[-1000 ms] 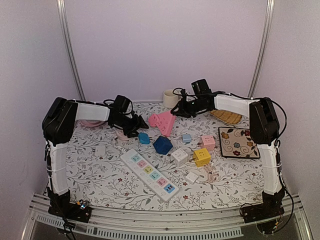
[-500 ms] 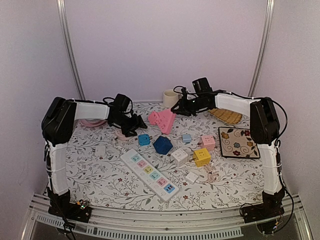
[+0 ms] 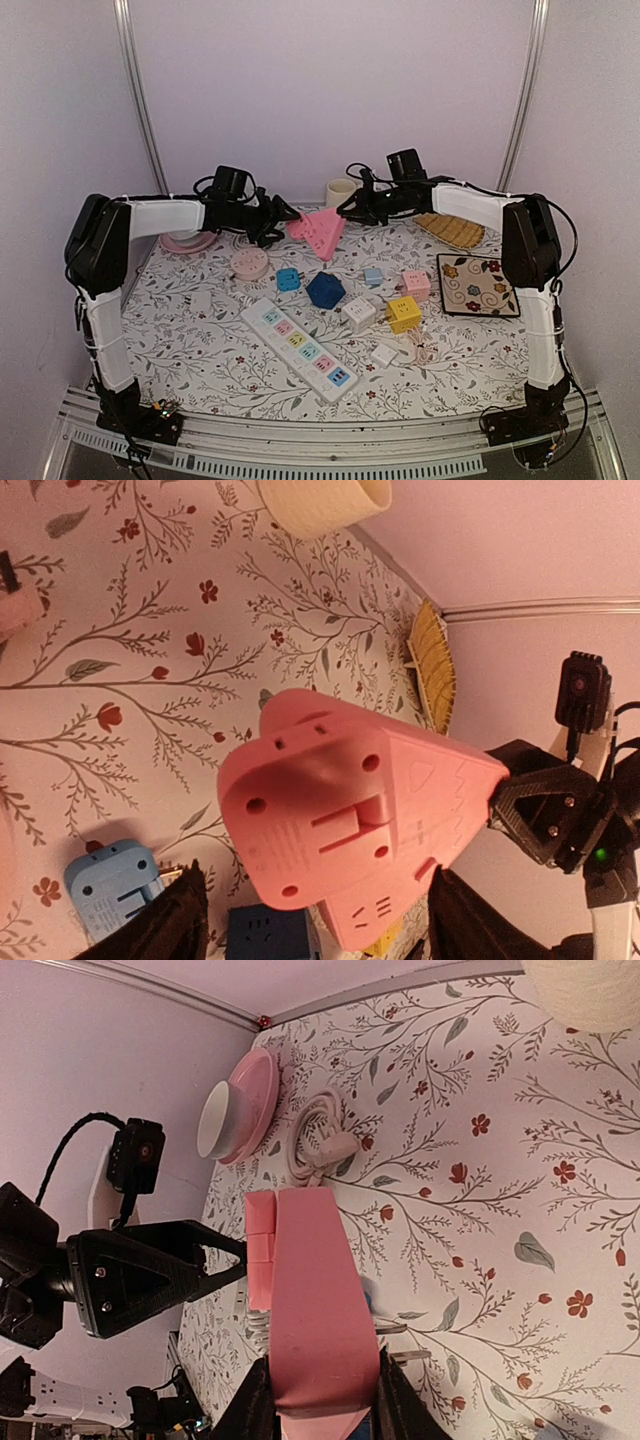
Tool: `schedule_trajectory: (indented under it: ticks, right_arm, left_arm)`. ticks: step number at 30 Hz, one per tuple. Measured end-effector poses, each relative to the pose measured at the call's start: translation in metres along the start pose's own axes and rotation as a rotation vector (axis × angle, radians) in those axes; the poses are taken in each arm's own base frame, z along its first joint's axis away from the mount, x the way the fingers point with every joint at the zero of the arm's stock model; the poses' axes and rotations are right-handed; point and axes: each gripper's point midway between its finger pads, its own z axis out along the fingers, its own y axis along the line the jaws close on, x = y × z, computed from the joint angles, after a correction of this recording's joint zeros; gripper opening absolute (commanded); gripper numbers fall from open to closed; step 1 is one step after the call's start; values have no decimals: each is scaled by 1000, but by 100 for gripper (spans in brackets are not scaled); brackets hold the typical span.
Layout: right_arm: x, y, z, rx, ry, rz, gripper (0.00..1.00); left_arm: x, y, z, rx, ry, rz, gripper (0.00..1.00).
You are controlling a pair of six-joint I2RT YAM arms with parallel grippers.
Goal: Pull the plug off the socket
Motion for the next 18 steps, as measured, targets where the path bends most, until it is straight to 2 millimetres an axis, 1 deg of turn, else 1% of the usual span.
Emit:
schedule_trajectory:
  ticks: [3,8,12,18]
  right_arm:
    - [-3,12,-3,-45,-1,10,4]
    - [-8,31,-9,-111,-9,12,4]
    - [-10,37,-10,-137,-8,23,4]
    - [-9,39,-11,-145,-2,39,4]
  left_arm:
    - [-6,-12,-2,58,-10,-21,75]
    - [-9,-21,-4,106,-11,-48,73]
    - [-11,-28,-4,149,-11,-64,64]
    - [-12,-35,-8,193,-7,-80,49]
